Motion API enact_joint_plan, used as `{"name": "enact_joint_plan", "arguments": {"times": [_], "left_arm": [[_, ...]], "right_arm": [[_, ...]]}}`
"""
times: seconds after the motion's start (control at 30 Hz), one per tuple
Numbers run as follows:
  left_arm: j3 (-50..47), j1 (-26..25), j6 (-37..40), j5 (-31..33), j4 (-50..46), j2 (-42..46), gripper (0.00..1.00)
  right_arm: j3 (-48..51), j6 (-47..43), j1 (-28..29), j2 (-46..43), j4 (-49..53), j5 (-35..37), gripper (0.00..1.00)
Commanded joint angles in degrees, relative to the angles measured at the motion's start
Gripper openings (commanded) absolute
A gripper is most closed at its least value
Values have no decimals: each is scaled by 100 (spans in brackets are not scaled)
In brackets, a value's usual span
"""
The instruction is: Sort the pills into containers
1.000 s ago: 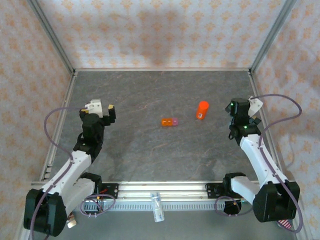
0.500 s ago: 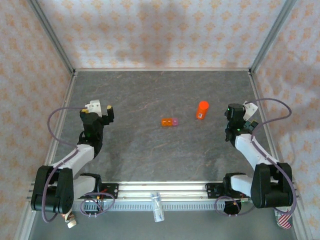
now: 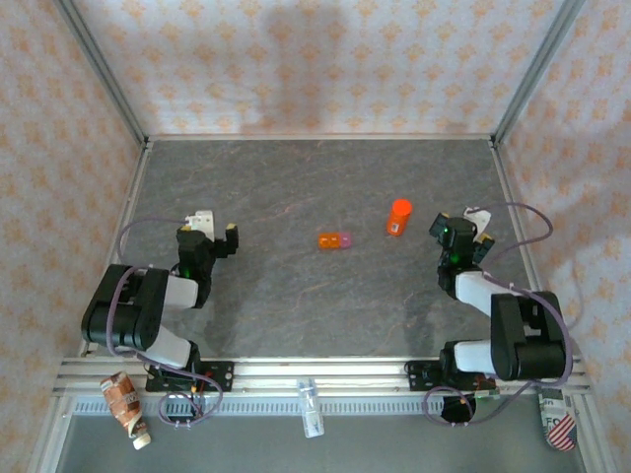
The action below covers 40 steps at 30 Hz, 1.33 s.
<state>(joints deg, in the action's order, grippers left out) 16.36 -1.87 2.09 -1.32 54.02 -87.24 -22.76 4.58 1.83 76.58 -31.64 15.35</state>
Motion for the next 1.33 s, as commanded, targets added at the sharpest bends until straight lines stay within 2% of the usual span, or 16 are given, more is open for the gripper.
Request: {"name": "enact_joint_plan", "arguments": {"times": [0.0, 0.07, 0.13, 0.23, 0.27, 0.33, 0.4, 0.93, 1.3], "left_arm": [[203, 20, 177, -243, 330, 11, 100], [333, 20, 267, -457, 91, -6, 100], [472, 30, 229, -413, -294, 36, 100], [511, 42, 166, -353, -294, -6, 100], [602, 95, 51, -271, -462, -3, 100], [659, 213, -94, -263, -525, -37, 100], [653, 222, -85, -255, -514, -39, 100], [669, 102, -76, 140, -551, -38, 100], [658, 92, -76, 145, -542, -38, 100]], "right_arm": [[66, -390, -15, 309, -1031, -441, 100], [156, -496, -11, 670, -1511, -712, 99], [309, -641, 10, 1118, -2279, -902, 99], [-94, -502, -40, 1038, -1319, -845, 99], [-39, -535, -42, 1152, -1603, -886, 99], [-106, -520, -42, 1054, -1274, -885, 99], [-42, -542, -42, 1082, -1470, -885, 99], [-109, -701, 37, 1066, -1345, -1026, 99], [-98, -698, 2, 1070, -1345, -1109, 99]]}}
